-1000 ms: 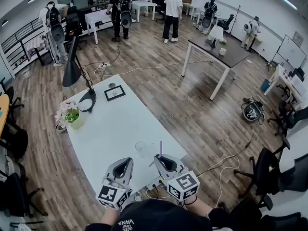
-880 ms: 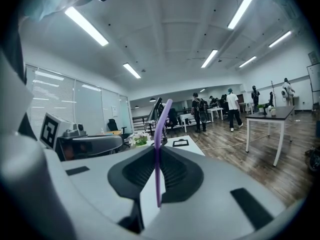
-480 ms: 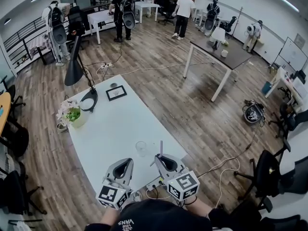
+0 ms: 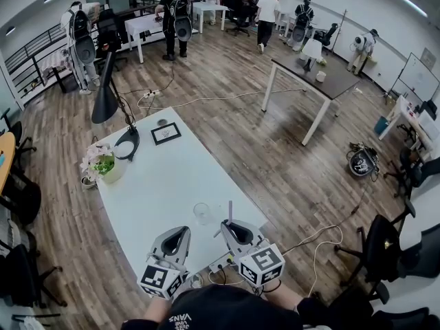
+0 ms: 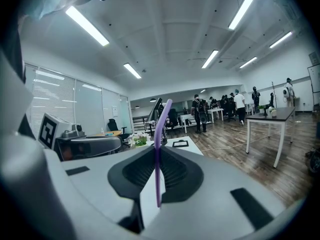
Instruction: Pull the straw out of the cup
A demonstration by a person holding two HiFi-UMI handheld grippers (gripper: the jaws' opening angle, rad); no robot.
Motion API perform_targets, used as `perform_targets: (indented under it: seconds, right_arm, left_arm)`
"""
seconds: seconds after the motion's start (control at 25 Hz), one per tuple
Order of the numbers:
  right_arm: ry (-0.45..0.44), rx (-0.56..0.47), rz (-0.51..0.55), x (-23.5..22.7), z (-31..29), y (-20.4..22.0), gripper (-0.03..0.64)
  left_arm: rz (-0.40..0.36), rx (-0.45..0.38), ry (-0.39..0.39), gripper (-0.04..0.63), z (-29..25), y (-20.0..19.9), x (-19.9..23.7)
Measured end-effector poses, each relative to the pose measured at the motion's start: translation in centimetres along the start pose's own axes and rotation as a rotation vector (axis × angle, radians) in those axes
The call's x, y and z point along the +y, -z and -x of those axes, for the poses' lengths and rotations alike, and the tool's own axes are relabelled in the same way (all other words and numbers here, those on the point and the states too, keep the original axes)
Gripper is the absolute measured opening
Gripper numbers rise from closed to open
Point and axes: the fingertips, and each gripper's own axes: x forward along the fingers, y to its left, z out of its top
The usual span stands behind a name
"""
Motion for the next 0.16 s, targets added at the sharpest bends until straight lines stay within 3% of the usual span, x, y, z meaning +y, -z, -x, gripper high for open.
perform_targets:
  seconds: [0.16]
  right_arm:
    - [-0.002,0.001,0.001,-0.03,-0.09,-0.31,0.04]
  left_arm:
    - [-0.009,-0.004,-0.002,0.011,-0.08,-0.26,0.08]
